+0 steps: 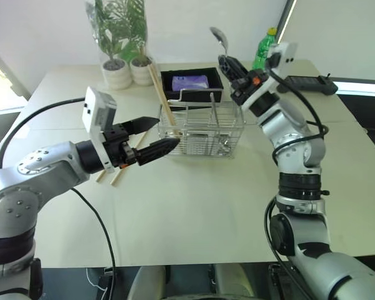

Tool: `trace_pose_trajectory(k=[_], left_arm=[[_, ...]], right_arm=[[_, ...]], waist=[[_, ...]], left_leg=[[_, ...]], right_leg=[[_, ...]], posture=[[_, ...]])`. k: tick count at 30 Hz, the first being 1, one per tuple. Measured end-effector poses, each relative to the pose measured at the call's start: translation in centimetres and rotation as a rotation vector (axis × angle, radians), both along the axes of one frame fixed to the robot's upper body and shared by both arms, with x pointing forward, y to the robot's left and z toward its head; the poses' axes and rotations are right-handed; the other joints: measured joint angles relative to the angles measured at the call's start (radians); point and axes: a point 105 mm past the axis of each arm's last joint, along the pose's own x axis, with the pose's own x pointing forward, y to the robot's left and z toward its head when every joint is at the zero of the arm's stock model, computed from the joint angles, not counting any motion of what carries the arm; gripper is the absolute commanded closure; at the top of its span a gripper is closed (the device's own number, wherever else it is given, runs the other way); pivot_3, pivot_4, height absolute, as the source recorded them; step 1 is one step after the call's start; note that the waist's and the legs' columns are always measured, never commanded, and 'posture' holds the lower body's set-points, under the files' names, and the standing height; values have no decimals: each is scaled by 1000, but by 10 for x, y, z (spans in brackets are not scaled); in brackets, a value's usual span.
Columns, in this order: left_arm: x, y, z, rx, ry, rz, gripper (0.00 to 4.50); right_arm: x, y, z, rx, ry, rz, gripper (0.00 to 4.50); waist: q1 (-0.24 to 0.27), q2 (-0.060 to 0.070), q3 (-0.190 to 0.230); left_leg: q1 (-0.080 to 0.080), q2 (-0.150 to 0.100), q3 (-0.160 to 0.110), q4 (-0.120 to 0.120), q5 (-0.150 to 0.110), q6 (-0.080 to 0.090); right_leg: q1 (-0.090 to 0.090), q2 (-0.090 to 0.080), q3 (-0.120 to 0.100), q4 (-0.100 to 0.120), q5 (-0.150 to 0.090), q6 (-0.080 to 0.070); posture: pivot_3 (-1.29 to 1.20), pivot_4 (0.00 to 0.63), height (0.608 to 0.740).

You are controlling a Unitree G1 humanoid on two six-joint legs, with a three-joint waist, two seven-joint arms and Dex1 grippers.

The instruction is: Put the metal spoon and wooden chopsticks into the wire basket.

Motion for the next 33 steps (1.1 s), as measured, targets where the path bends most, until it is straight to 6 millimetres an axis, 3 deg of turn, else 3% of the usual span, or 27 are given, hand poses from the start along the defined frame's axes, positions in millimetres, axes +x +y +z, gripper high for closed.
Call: trace_pose_trajectory(k=[16,19,26,33], left_arm=[[0,-1,6,-3,-16,-5,0],[-1,-1,6,-2,-15,-8,0],[0,0,5,-2,-10,-5,0],[1,1,6,-6,-7,-5,0]], right_arm=[[17,3,-29,-81,-86,-134,4468],[18,2,-31,-84,-94,-140,3451],[19,1,-33,-86,-92,-147,57],[19,-2,-32,-83,-90,-162,57]], waist=[[-1,0,0],[-1,0,0],[-1,0,0],[-1,0,0]], left_leg=[[0,0,0,0,0,-1],[0,0,0,0,0,-1],[0,0,0,0,0,-1],[0,0,0,0,0,-1]], right_leg=[[-1,0,0,0,0,0],[0,0,0,0,0,0],[0,0,0,0,0,0],[0,0,0,0,0,0]], posture=[[0,150,716],[0,150,716],[0,150,716],[0,150,716]])
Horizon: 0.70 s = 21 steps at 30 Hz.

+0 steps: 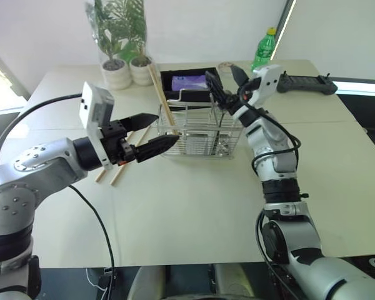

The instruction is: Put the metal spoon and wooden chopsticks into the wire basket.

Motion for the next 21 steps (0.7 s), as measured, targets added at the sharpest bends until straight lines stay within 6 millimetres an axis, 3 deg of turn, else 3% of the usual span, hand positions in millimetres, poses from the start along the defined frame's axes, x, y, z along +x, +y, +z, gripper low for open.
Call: trace_pose_trajectory(k=[12,21], left_arm=[[4,3,2,-18,4,10,0],[14,10,-4,11,-5,72,0]], right_arm=[[0,-14,6,-43,3,-32,57],[-16,-28,47,-175,-56,-5,57]], waist=[[1,0,0],[2,0,0]], left_leg=[[0,0,0,0,0,0],[-1,0,0,-1,0,0]], right_leg=[[0,0,0,0,0,0],[0,0,0,0,0,0]], posture=[[0,150,716],[0,150,716]])
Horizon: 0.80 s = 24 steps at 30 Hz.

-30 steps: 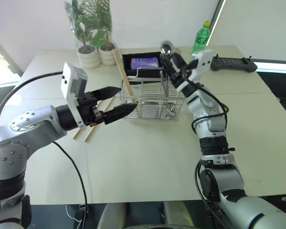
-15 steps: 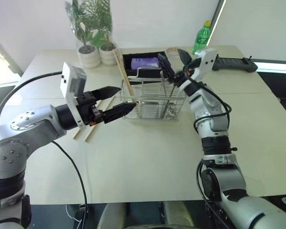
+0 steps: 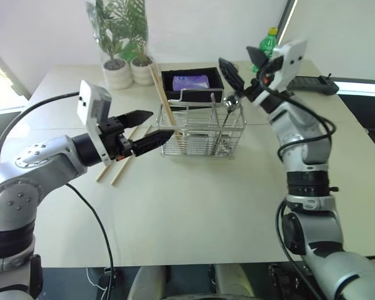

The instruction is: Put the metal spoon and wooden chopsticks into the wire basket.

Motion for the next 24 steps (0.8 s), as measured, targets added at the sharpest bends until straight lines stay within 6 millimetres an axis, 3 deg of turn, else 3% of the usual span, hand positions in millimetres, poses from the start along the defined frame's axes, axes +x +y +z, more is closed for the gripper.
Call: trace_pose_trajectory(k=[6,10,19,24], left_arm=[[10,12,-5,26,0,57,0],[19,25,-9,63,6,113,0],[49,74,-26,170,55,296,0],[55,93,-43,246,119,329,0]], right_arm=[[-34,-13,31,-188,-45,92,57],[-64,-17,36,-343,-36,191,57],[-106,-15,-28,-553,179,374,57],[-118,-15,-55,-586,260,404,57]], waist=[[3,0,0],[3,-1,0],[5,-1,0],[5,-2,1]], left_leg=[[-1,0,0,0,0,0],[-1,0,0,0,0,0],[-1,1,1,1,0,0],[-2,1,1,0,0,0]], right_leg=[[0,0,0,-1,-2,-3],[0,0,0,-1,-2,-3],[0,-1,0,-1,-2,-3],[-1,-1,0,-2,-2,-3]], posture=[[0,150,716],[0,150,716],[0,150,716],[0,150,716]])
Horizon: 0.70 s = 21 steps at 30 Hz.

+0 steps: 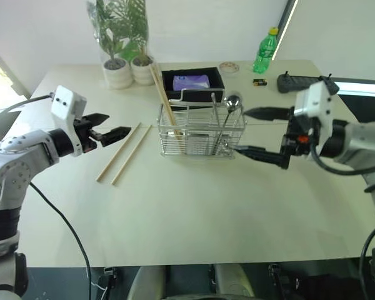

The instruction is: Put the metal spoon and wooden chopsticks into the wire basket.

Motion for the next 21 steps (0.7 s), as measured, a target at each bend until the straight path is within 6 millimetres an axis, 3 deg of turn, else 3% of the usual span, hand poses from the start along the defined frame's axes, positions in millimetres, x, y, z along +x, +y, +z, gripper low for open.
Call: trace_pose_trajectory(k=[11,21], left_arm=[[31,32,-31,83,121,92,0],[56,29,-57,119,170,67,0]], right_arm=[[3,-1,-27,-17,30,-100,57],[6,-7,-41,-16,42,-168,57]], waist=[[1,-1,0],[2,-2,-1]], left_leg=[[-2,0,-1,1,0,0],[-6,-1,-1,1,0,0]], right_leg=[[-2,0,-1,0,0,1],[-4,0,-2,0,3,5]], posture=[[0,150,716],[0,150,716]])
